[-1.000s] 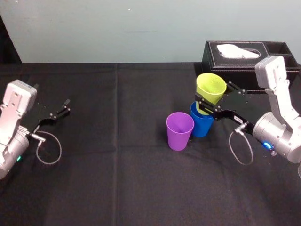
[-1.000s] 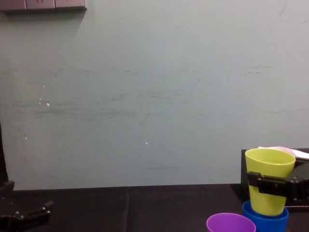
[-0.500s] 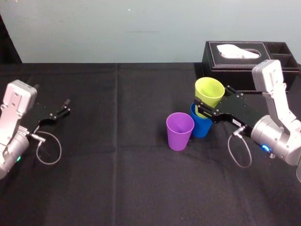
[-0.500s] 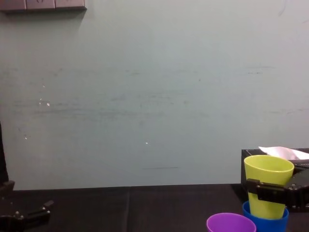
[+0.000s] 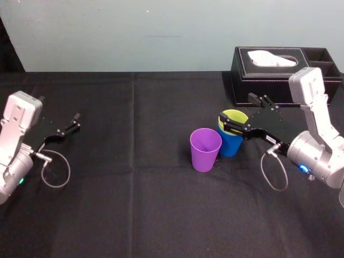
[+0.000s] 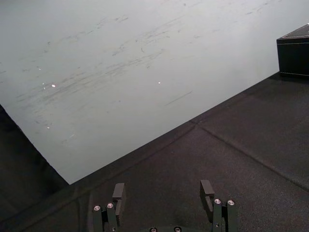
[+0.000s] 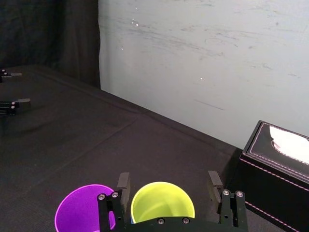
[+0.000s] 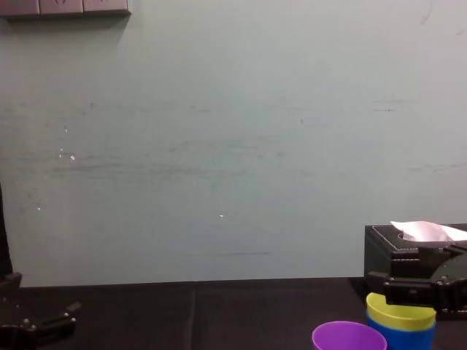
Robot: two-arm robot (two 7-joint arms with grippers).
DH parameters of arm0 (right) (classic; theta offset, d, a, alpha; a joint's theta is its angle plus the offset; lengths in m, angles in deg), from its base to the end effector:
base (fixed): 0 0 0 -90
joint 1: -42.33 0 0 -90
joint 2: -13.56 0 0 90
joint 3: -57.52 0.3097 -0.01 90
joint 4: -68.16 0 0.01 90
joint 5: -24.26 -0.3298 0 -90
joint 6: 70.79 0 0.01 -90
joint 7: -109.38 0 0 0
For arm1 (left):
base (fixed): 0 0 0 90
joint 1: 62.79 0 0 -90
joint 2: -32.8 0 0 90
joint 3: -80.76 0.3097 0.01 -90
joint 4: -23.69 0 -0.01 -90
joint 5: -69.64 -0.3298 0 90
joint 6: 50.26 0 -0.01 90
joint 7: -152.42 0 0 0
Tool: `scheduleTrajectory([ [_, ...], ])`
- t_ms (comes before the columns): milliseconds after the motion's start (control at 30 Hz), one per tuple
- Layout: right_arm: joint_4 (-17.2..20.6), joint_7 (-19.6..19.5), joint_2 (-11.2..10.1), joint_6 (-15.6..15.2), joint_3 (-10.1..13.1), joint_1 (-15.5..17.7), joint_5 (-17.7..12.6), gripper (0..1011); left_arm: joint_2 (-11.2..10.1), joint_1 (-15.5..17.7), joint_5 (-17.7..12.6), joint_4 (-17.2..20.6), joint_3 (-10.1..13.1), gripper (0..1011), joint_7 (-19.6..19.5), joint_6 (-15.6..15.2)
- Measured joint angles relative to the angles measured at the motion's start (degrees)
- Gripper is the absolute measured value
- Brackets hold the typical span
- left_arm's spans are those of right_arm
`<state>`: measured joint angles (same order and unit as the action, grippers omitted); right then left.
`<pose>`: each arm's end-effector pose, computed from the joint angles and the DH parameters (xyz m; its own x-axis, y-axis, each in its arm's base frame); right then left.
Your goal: Stack the three plastic cups sequentially using one hand.
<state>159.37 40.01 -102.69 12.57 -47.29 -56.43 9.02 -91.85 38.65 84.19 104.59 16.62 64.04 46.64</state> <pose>0.3831 -0.0582 -0.2657 0.5515 -0.8150 0.1781 0.8341 0.5360 -0.1301 0.3812 0.0884 -0.3221 0.2922 0.8803 0.3738 -0.9553 0.2872 0.0702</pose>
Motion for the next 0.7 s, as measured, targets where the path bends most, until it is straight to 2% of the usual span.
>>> scheduleTrajectory([
  [167, 0.3, 0.1, -0.1, 0.1, 0.2, 0.3, -0.1, 1003, 0.0, 0.0, 0.0, 0.0, 0.0, 1012, 0.0, 0.0],
  [267, 1.8, 0.8, -1.2, 1.0, 1.5, 2.0, -1.2, 1003, 0.0, 0.0, 0.0, 0.0, 0.0, 1011, 0.0, 0.0],
  [567, 7.7, 3.4, -5.8, 3.1, 6.2, 9.7, -5.9, 1003, 0.0, 0.0, 0.0, 0.0, 0.0, 1011, 0.0, 0.0],
  [600, 8.7, 4.0, -6.7, 3.6, 7.1, 11.6, -6.7, 1003, 0.0, 0.0, 0.0, 0.0, 0.0, 1011, 0.0, 0.0],
  [700, 10.0, 4.7, -8.1, 4.3, 8.2, 14.2, -8.0, 1003, 0.0, 0.0, 0.0, 0.0, 0.0, 1011, 0.0, 0.0],
])
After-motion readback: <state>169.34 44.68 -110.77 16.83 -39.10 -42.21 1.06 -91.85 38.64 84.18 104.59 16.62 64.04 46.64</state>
